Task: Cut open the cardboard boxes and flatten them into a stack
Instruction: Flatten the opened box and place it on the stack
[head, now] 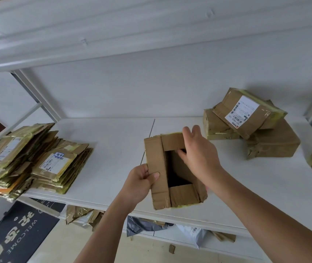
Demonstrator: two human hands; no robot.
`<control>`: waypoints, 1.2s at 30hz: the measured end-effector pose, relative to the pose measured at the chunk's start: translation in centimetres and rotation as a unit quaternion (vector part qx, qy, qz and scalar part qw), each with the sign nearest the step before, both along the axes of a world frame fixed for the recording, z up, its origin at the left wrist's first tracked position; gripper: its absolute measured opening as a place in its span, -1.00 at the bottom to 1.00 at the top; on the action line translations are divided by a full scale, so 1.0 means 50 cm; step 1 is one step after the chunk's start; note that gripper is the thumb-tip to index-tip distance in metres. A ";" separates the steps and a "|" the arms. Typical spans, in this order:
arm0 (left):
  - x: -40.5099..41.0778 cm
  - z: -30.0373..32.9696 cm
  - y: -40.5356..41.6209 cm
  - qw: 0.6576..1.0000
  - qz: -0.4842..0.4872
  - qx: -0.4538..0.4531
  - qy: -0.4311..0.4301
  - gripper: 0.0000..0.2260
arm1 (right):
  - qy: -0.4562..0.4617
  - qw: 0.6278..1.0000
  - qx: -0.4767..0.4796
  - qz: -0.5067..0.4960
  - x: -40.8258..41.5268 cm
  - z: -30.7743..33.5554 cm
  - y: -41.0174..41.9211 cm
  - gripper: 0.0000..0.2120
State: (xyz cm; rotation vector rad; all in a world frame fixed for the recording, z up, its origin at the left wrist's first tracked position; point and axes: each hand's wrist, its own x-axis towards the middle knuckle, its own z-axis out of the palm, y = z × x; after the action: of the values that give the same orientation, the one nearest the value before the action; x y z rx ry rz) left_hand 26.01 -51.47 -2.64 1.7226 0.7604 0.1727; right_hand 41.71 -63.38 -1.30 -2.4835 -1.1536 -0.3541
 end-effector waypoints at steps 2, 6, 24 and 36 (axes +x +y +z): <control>-0.003 0.002 0.002 1.000 -0.008 0.009 0.010 -0.83 | -0.011 1.000 -0.020 0.010 0.006 0.009 -0.004 -0.60; -0.004 0.012 0.014 1.000 0.006 0.010 0.012 -0.84 | 0.044 0.996 0.032 0.066 0.025 0.032 -0.014 -0.65; 0.023 0.003 0.024 0.948 0.233 0.213 0.050 -0.10 | 0.516 0.800 0.303 0.031 -0.029 -0.026 -0.032 -0.64; -0.056 -0.015 0.076 0.973 0.157 -0.089 -0.143 -0.49 | 0.532 0.788 0.306 0.043 -0.002 -0.064 -0.056 -0.88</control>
State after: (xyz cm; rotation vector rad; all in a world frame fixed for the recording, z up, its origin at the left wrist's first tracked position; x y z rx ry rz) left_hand 23.23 -47.68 -3.37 1.3641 0.8020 0.5413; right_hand 41.59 -66.19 -4.50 -1.5672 -0.5057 0.5772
